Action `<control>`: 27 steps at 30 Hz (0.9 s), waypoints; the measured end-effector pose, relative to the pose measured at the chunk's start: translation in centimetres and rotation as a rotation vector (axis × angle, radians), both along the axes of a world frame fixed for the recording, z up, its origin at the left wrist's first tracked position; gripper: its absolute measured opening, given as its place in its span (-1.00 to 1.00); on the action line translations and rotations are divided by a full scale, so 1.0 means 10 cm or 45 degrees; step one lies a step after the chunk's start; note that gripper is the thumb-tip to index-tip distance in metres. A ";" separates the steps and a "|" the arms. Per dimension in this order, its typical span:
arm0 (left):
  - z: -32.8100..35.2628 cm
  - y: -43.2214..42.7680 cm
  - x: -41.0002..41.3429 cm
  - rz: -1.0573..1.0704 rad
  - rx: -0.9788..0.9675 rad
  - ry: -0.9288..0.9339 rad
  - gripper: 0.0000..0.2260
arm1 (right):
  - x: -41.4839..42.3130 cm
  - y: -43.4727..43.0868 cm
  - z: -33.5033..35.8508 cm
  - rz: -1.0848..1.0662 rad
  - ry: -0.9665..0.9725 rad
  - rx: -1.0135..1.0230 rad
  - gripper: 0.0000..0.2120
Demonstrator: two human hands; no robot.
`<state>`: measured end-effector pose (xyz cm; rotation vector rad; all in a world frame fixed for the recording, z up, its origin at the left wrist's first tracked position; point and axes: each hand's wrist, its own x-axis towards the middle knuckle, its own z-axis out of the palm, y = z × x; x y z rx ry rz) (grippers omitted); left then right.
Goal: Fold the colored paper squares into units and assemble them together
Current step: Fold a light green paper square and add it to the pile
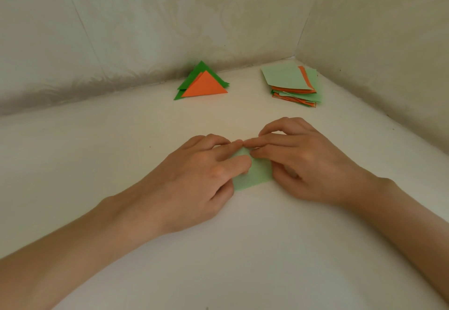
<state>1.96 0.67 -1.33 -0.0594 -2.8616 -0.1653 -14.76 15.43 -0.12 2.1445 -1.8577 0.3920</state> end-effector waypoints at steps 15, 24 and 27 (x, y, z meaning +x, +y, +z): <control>-0.06 -0.06 0.04 -0.050 0.088 -0.007 -0.74 | -0.10 0.17 0.20 -0.199 -0.563 -0.111 -0.62; -0.04 -0.03 0.04 -0.030 0.145 -0.003 -0.73 | -0.02 0.04 -0.01 -0.212 -0.386 0.068 -0.68; -0.04 -0.03 0.05 -0.037 0.164 -0.017 -0.73 | 0.01 0.03 -0.02 -0.264 -0.438 0.042 -0.68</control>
